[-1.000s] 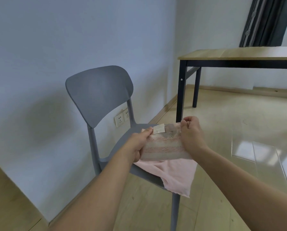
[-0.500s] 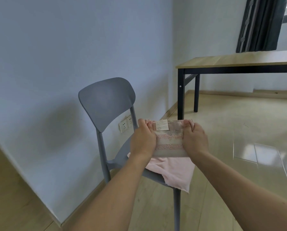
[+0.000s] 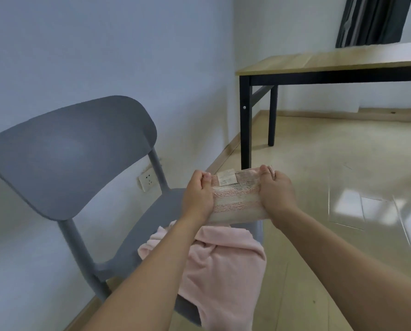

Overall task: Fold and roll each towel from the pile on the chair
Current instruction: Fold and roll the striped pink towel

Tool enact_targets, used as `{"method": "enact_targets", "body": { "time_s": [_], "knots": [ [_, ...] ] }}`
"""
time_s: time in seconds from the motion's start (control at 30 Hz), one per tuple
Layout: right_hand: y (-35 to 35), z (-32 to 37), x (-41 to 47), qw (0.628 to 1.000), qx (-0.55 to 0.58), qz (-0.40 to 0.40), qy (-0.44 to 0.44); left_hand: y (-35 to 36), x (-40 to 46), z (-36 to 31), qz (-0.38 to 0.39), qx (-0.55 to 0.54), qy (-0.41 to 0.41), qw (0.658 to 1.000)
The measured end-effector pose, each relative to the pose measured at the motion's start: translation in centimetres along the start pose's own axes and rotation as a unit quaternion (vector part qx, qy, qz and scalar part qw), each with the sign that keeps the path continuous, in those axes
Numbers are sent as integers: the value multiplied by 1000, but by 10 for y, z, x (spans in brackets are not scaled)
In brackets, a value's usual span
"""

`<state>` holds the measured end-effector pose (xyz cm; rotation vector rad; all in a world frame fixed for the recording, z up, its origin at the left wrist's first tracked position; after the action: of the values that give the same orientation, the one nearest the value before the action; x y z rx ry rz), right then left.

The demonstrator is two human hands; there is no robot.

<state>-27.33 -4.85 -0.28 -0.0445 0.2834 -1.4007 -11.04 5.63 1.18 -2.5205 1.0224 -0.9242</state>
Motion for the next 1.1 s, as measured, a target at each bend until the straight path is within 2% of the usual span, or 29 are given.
{"method": "enact_targets", "body": {
  "time_s": [0.13,0.27,0.43,0.6,0.73,0.9,1.03,1.1],
  "knots": [
    [7,-18,74,999,13,29,40,61,44,30,34,27,-51,998],
    [-8,12,101,995,16,44,83,75,80,3,90,53,-87,991],
    [-42,144,95,993,-6,47,106,31,152,-93,131,45,-129,982],
    [-99,305,46,990,-89,32,106,-47,219,-244,116,32,-131,984],
    [-152,395,-8,989,-112,10,99,-95,243,-347,139,76,-131,979],
    [-217,442,-11,989,-120,21,85,-80,240,-402,149,36,-199,968],
    [-274,453,15,990,-127,35,55,-44,232,-448,109,-7,-210,971],
    [-298,459,28,990,-128,49,37,-24,226,-467,119,-46,-228,965]
  ]
}}
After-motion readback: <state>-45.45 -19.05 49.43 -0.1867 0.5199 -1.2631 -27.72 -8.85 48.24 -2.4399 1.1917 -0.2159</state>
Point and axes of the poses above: each hand's wrist, its own x-axis towards the middle knuckle, its own y-axis out of the palm, z = x × y, the point moved 6 cm from there along x, towards the middle knuckle, and after that the axes turned 12 degrees about y, right-handed, at the moved point
